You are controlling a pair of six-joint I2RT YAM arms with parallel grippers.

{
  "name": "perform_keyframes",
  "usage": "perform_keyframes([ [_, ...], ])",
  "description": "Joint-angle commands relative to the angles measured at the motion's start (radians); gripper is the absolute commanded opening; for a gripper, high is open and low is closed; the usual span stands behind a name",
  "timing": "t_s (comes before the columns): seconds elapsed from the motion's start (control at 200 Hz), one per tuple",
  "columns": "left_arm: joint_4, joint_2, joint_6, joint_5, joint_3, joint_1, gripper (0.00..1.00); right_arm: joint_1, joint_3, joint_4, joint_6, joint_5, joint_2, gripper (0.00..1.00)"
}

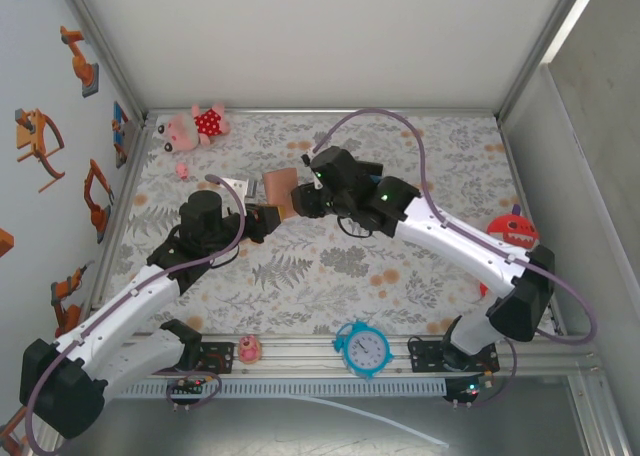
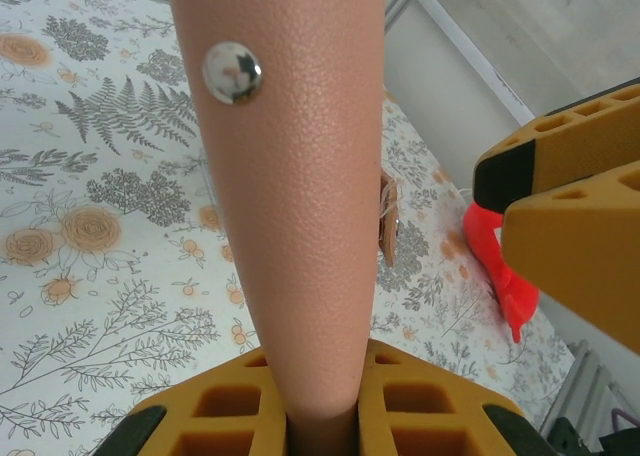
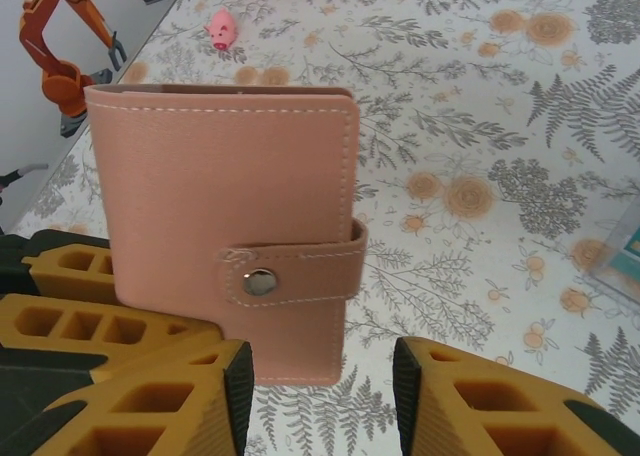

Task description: Take the credit cards out of the card holder

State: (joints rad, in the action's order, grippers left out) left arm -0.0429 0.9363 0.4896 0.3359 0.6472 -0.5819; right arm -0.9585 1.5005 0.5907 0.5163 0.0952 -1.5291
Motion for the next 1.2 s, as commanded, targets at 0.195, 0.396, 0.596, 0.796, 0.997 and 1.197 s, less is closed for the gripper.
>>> perform_keyframes([
  [0.195, -0.051, -0.001, -0.014, 0.015, 0.031, 0.001, 0.00, -0.006, 0.097, 0.009, 0.020, -0.010, -0.072, 0.43],
  [0.396, -0.059, 0.011, -0.008, 0.023, 0.033, 0.001, 0.00, -0.006, 0.136, 0.006, 0.019, -0.036, -0.116, 0.37],
  [0.596, -0.080, 0.020, 0.006, 0.036, 0.034, 0.001, 0.00, -0.005, 0.173, 0.034, 0.013, -0.034, -0.158, 0.35],
  [0.796, -0.102, 0.017, 0.021, 0.045, 0.031, 0.000, 0.00, -0.006, 0.211, 0.085, 0.001, -0.016, -0.199, 0.35],
  [0.997, -0.113, 0.015, 0.030, 0.041, 0.030, 0.001, 0.00, 0.000, 0.218, 0.118, -0.004, -0.005, -0.220, 0.30],
  [1.197, -0.114, 0.020, 0.034, 0.041, 0.031, 0.001, 0.00, 0.015, 0.218, 0.131, -0.003, -0.024, -0.234, 0.13],
])
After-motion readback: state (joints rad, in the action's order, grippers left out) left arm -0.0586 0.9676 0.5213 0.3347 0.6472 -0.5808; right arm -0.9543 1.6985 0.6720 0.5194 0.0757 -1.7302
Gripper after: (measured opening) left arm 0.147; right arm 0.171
